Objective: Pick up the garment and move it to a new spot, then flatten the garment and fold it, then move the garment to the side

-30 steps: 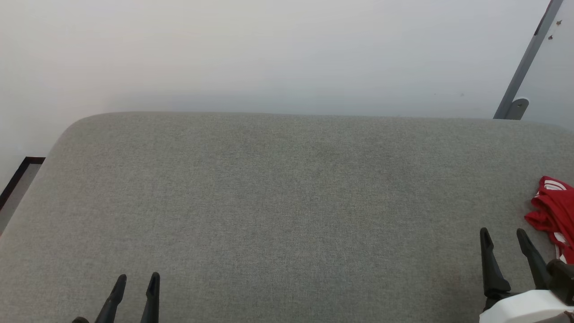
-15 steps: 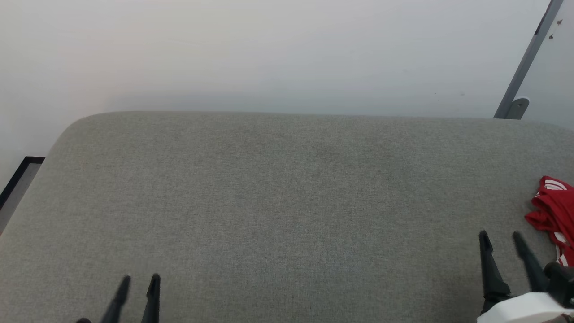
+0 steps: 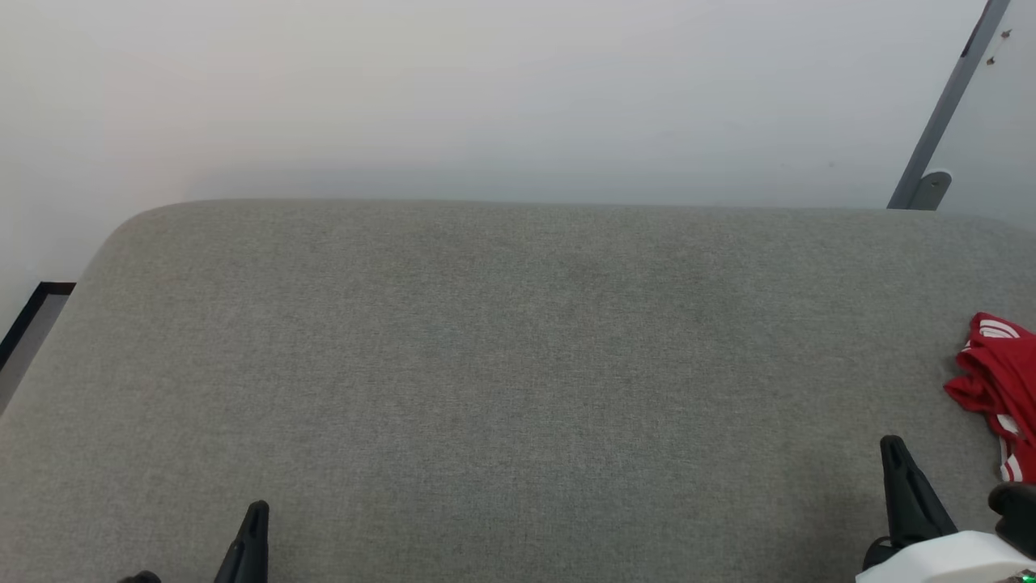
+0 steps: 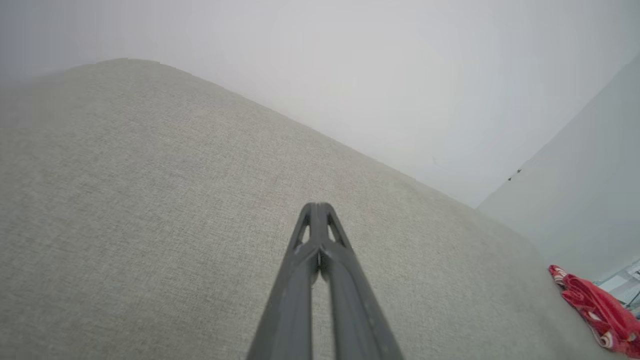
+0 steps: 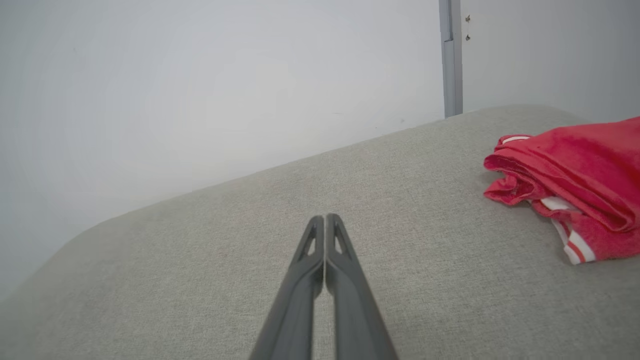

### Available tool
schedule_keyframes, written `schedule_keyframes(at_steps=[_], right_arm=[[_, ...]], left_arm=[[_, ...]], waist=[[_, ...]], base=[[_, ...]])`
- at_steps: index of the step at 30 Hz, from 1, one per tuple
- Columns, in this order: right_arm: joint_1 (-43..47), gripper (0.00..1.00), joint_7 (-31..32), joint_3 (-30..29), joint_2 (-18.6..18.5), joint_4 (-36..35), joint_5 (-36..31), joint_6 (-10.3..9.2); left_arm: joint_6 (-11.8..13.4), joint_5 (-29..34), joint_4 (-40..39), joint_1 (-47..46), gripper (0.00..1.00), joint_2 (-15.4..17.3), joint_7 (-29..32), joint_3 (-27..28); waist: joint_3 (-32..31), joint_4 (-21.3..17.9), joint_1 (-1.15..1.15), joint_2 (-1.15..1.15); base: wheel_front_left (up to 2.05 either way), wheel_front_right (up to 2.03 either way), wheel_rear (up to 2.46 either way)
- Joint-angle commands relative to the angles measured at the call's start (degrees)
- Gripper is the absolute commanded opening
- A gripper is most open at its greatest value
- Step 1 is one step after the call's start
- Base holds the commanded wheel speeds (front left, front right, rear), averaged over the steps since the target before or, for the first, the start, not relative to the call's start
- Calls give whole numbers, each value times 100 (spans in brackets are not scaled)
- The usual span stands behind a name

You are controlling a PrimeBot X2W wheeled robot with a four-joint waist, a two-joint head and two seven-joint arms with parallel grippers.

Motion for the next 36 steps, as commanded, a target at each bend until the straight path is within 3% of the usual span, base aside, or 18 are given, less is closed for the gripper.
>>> schedule_keyframes(at_steps=[1, 36], right_arm=[[-194, 0, 38, 17, -16, -49, 323, 0], [-670, 0, 437, 123, 31, 306, 3225, 0]], left_arm=[[7, -284, -31, -208, 0, 2, 72, 83], [6, -2611, 366, -976, 0, -351, 793, 453]], waist=[[6, -8, 0, 0], [103, -124, 0, 0]], base=[[0, 0, 0], [0, 0, 0]])
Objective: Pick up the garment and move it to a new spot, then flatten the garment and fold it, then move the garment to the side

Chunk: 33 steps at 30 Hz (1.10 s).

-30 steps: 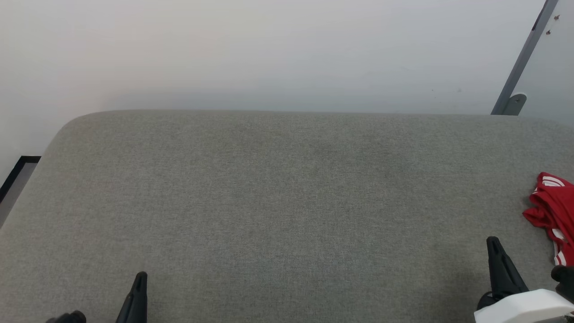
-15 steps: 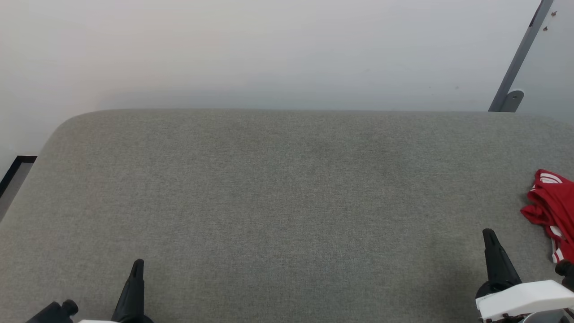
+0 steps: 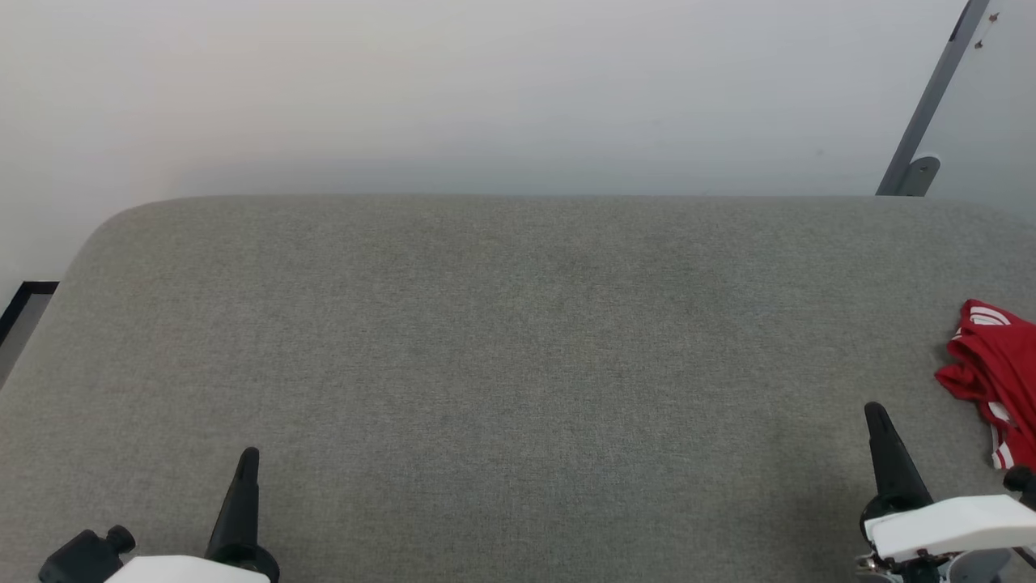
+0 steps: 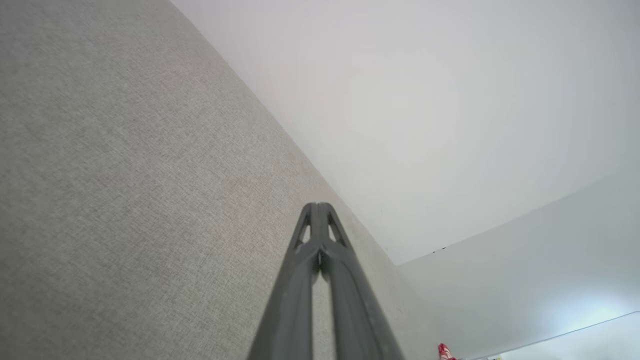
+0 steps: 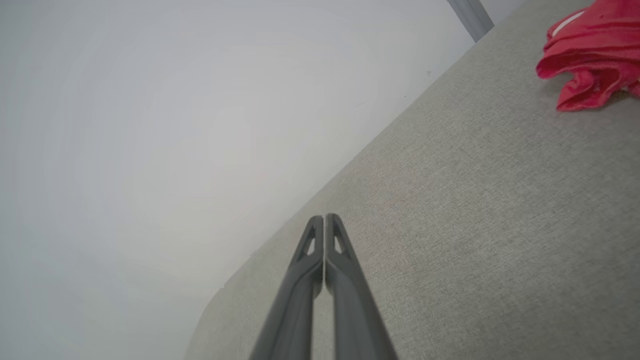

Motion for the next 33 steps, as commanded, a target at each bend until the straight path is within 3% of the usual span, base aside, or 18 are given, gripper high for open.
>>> schedule_keyframes(at_steps=[1, 33], right_arm=[[-152, 0, 28, 4, -2, -38, 188, 1], [-458, 0, 293, 64, 30, 206, 2005, 1]], left_arm=[[6, -175, -20, -165, 0, 3, 48, 66], [9, -1592, 224, -650, 0, -249, 531, 338]], waist=[[4, -5, 0, 0], [90, -108, 0, 0]], base=[[0, 0, 0], [0, 0, 0]])
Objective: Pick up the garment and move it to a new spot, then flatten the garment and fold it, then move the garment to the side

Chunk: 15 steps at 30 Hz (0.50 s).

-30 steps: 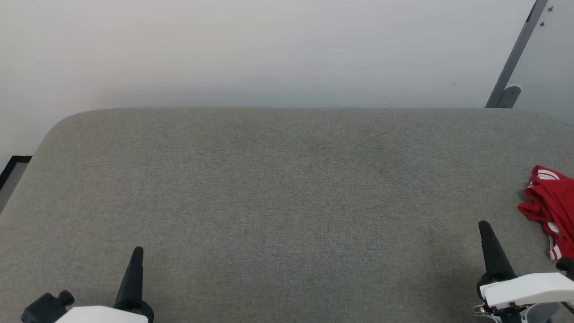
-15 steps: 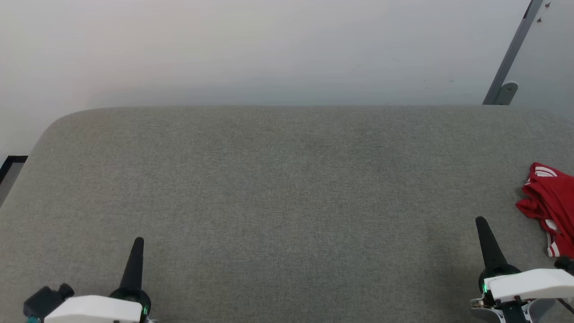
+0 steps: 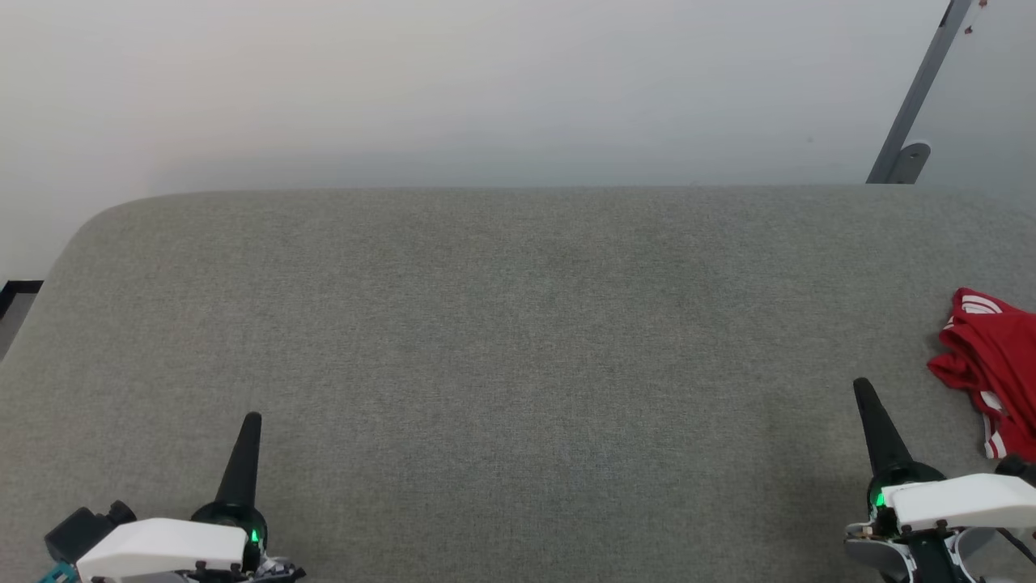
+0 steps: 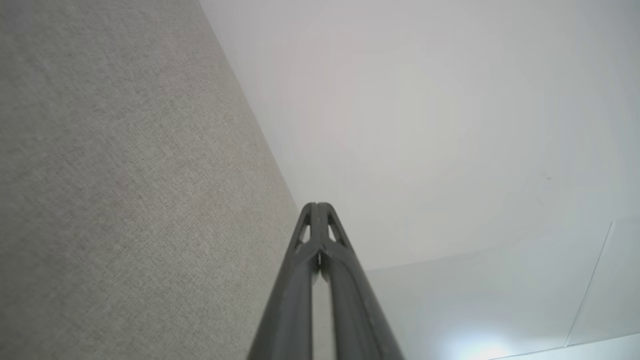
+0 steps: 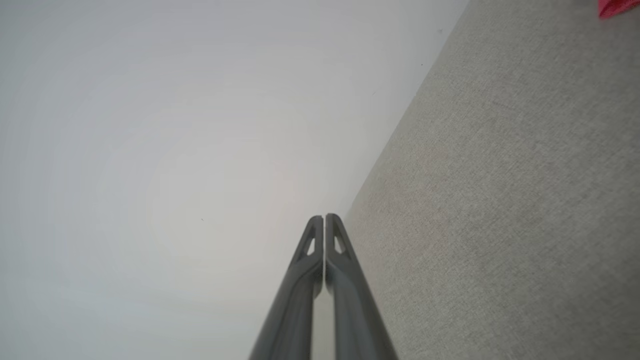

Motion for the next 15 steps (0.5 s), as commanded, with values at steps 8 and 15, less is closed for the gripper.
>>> schedule_keyframes(at_steps=[8, 15], right_arm=[[-190, 0, 87, 30, 14, 42, 504, 0], [-231, 0, 134, 41, 21, 82, 827, 0]], left_arm=[[8, -382, 34, -264, 0, -51, 131, 108], [9, -647, 81, -349, 0, -103, 226, 161]], waist=[[25, -30, 0, 0], [44, -53, 0, 0]], base=[[0, 0, 0], [0, 0, 0]])
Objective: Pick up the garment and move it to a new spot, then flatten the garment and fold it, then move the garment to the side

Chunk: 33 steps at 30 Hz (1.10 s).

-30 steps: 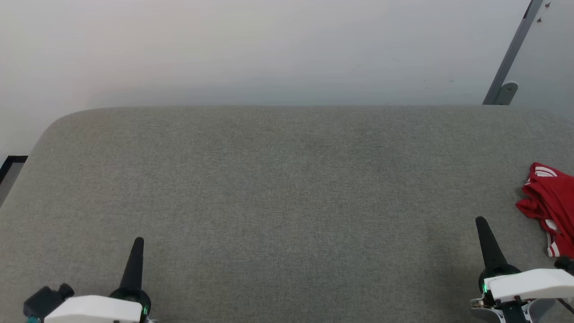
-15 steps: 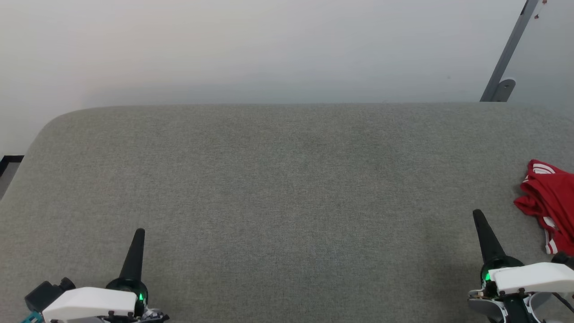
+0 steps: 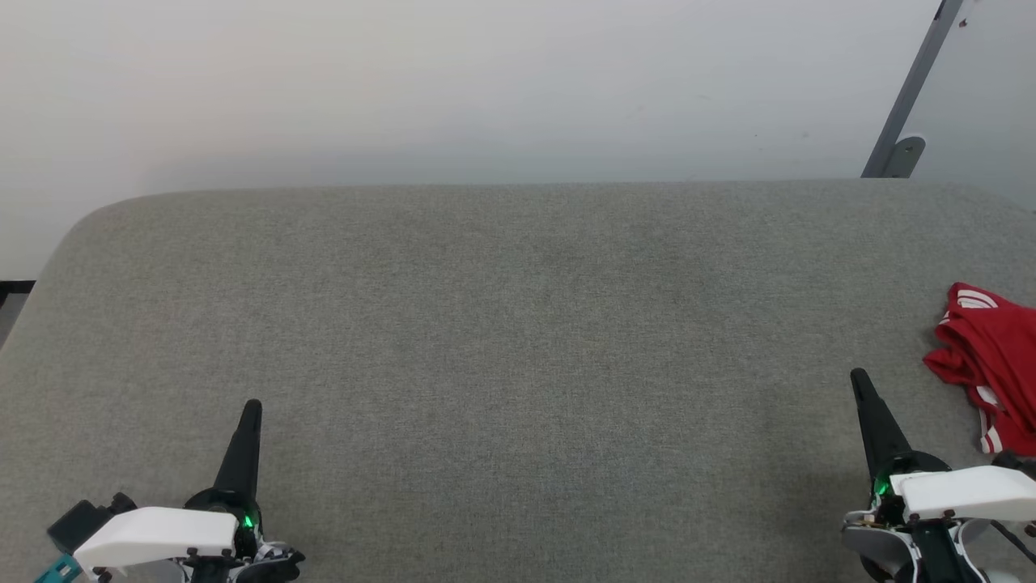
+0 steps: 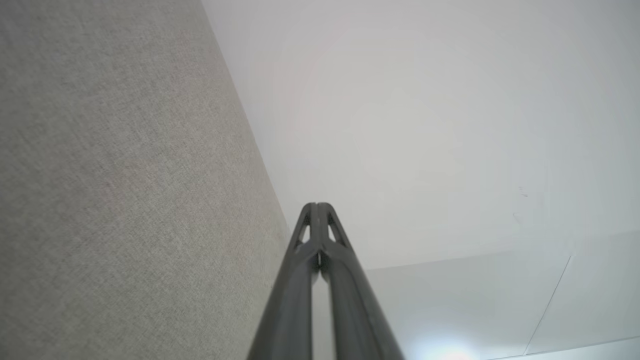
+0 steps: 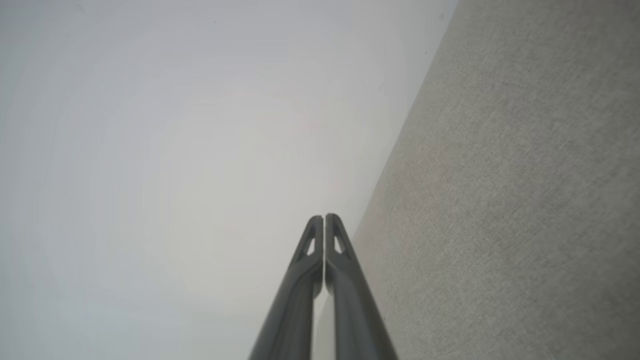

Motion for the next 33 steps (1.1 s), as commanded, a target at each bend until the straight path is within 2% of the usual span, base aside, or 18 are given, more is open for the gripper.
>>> schedule_keyframes(at_steps=[1, 33], right_arm=[[-94, 0, 34, 22, 12, -3, 151, 0], [-269, 0, 202, 56, 31, 161, 1305, 0]], left_arm=[[9, -160, -3, -161, 0, -15, 54, 46], [12, -1026, 162, -440, 0, -194, 376, 242]], waist=[[6, -7, 0, 0], [87, -105, 0, 0]], base=[[0, 0, 0], [0, 0, 0]])
